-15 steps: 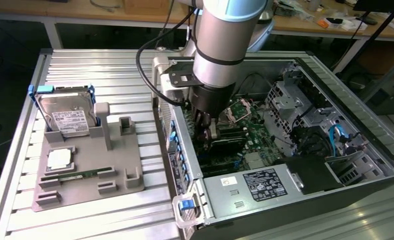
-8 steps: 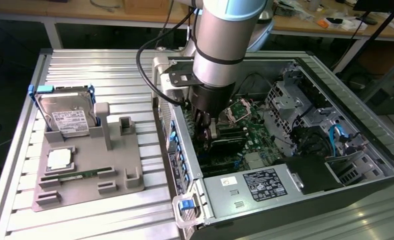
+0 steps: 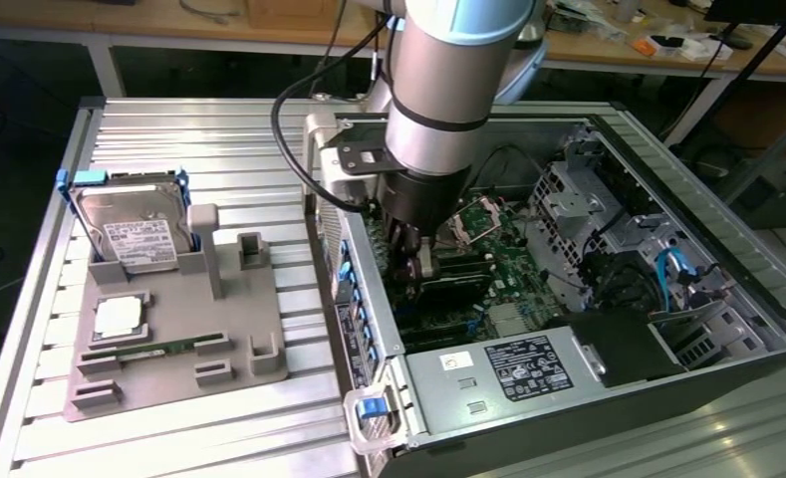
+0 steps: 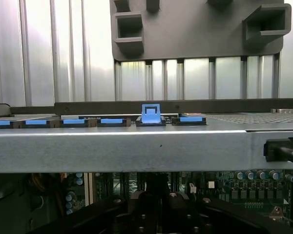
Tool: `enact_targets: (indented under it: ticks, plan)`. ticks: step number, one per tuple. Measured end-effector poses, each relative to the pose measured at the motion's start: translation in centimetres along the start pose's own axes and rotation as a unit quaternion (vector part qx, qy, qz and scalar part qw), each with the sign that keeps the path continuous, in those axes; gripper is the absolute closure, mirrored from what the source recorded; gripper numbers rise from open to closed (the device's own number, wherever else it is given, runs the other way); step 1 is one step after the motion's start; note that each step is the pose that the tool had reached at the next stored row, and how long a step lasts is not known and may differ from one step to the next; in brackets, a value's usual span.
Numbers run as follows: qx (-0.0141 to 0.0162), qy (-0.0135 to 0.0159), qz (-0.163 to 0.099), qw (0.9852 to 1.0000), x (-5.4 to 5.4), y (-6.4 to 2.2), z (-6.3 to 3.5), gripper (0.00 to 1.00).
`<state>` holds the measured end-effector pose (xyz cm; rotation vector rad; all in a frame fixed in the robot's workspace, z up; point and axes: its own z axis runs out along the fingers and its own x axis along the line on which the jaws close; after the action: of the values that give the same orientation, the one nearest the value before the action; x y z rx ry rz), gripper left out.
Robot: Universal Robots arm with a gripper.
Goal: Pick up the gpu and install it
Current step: 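Press down on the gpu until it lock into place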
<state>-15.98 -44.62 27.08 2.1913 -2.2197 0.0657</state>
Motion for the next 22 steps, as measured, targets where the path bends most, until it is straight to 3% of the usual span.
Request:
enact_targets:
  ticks: [11,17,22]
  plan:
    - [-0.0001,0.0008,0.0,1.0,0.1,0.0,-1.53,0.89]
    - [0.0049,0.0009,0.0,1.0,0.0,1.18,-1.57,0.89]
    - [0.0059,0.0008,0.0,1.0,-0.2,2.03,-1.59,0.89]
